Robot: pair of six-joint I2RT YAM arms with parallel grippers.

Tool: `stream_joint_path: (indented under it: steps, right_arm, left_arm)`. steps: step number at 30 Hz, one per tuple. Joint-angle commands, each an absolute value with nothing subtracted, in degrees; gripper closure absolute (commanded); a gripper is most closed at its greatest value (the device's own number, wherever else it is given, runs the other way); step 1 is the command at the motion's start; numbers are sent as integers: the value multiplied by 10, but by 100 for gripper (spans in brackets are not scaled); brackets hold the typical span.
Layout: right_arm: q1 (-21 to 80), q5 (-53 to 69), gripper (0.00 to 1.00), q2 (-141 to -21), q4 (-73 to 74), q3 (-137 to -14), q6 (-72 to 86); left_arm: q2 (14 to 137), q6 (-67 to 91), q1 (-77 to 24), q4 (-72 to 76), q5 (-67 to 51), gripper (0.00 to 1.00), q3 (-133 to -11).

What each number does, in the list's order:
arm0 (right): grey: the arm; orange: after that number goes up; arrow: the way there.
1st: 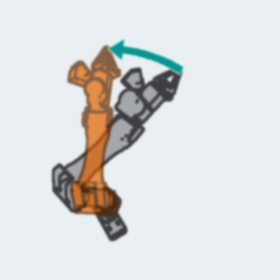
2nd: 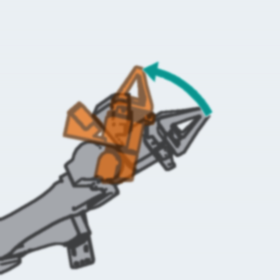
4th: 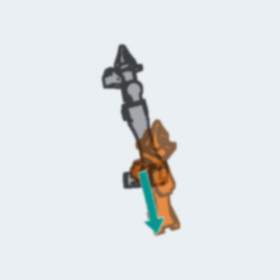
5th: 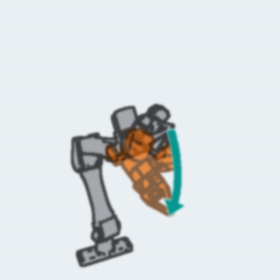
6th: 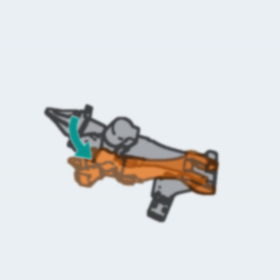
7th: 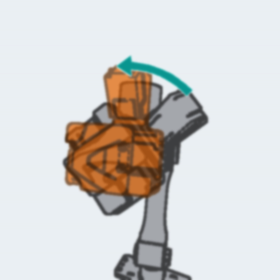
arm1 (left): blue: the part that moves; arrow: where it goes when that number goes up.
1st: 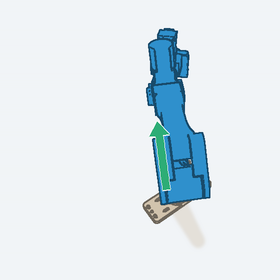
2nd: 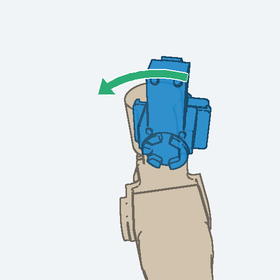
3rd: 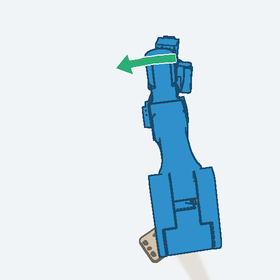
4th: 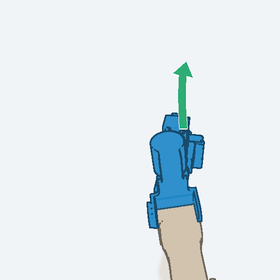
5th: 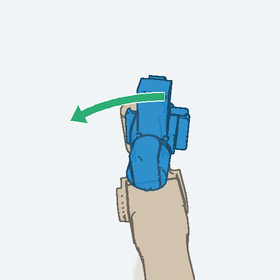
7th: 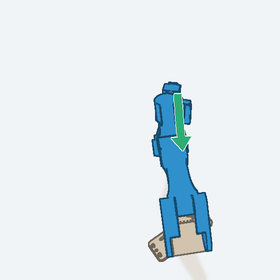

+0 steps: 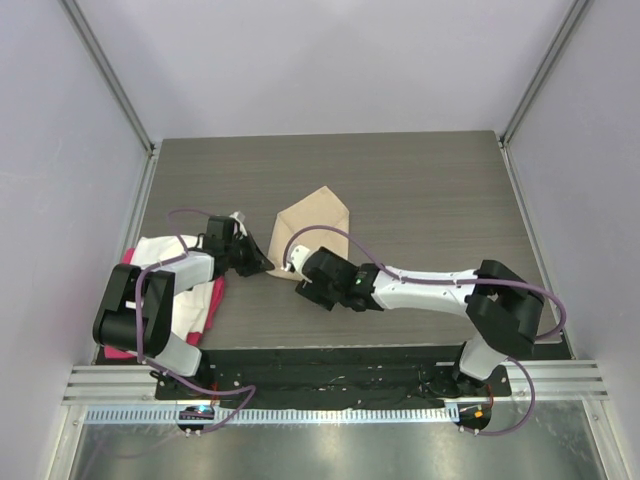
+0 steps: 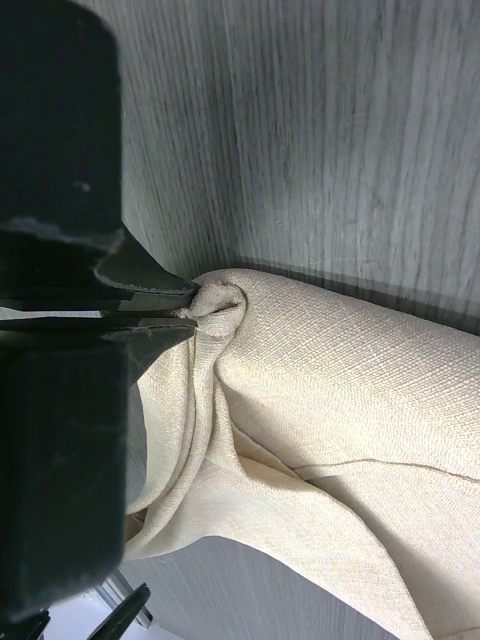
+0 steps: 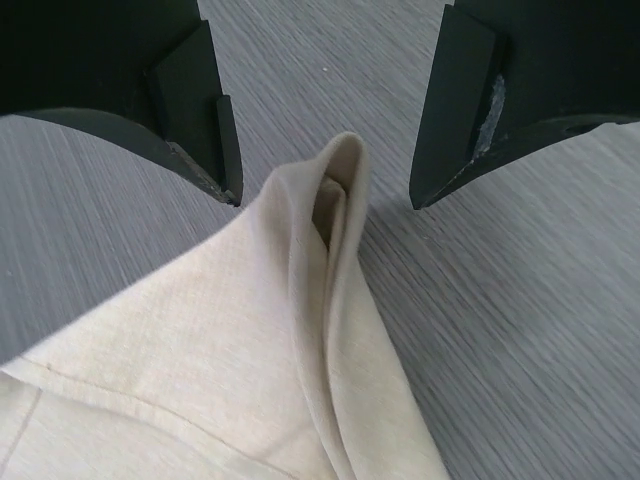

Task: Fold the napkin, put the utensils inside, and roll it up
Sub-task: Roll the napkin at the center of the board.

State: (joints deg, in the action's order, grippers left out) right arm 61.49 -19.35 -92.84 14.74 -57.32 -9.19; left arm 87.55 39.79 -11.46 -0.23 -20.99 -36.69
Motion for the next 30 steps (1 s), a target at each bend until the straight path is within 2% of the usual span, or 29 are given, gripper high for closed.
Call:
stream_joint_path:
  steps: [1, 11, 16, 18, 20, 22, 23, 26, 30]
  right_arm:
    - [634, -314, 25, -907, 73, -561, -116]
    - [643, -280, 26, -964, 54, -563, -130]
    - [642, -290, 31, -992, 61, -568, -131]
    - [641, -288, 44, -1003, 70, -573, -127]
    - [637, -273, 62, -1005, 88, -577, -124]
    - [630, -251, 71, -1004, 102, -584, -116]
    - [627, -214, 79, -1002, 119, -587, -113]
    - [600, -107, 90, -995, 154, -603, -99]
    - [542, 66, 93, -1011, 212, -639, -79]
  left_arm:
    - [873, 388, -113, -25, -208, 100, -386]
    - [868, 387, -113, -37, -205, 100, -392]
    - [871, 385, -113, -42, -203, 100, -396]
    - [872, 384, -113, -44, -201, 100, -396]
    - [871, 382, -113, -48, -199, 100, -398]
    - [871, 381, -113, -56, -191, 100, -402]
    - [871, 380, -113, -59, -188, 100, -403]
    - [869, 373, -113, -76, -173, 100, -411]
    - [869, 367, -113, -96, -158, 100, -418]
